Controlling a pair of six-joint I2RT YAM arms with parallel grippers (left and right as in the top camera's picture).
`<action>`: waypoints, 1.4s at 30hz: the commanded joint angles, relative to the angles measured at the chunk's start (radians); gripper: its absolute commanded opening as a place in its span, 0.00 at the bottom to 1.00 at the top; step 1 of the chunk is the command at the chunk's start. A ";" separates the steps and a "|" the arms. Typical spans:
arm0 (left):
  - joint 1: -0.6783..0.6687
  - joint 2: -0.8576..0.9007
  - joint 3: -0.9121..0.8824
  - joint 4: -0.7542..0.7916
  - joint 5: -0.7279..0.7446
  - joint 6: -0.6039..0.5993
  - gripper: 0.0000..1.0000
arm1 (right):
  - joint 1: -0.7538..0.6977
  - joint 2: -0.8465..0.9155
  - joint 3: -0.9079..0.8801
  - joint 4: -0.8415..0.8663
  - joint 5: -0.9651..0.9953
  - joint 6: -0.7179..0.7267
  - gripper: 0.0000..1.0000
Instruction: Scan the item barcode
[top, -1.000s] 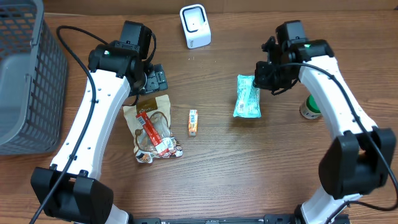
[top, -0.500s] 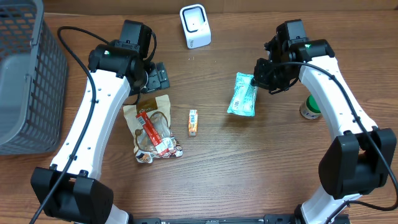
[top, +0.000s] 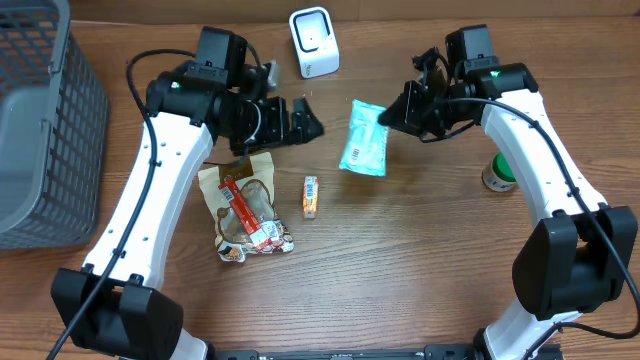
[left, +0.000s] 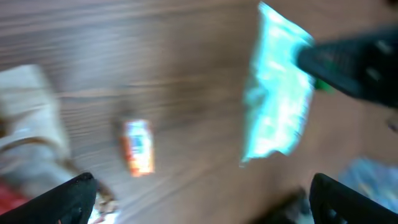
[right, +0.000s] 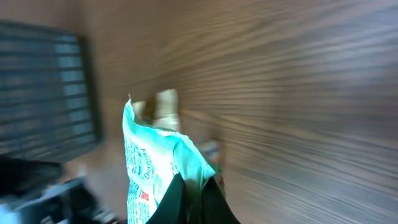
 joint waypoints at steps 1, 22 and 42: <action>-0.016 -0.011 0.014 0.001 0.164 0.095 1.00 | 0.000 -0.004 0.011 0.038 -0.198 0.045 0.04; -0.073 -0.011 0.014 0.075 0.179 0.108 0.80 | 0.023 -0.004 0.011 0.159 -0.431 0.071 0.04; -0.072 -0.011 0.014 0.046 0.178 0.120 0.04 | 0.042 -0.004 0.011 0.198 -0.407 0.048 0.46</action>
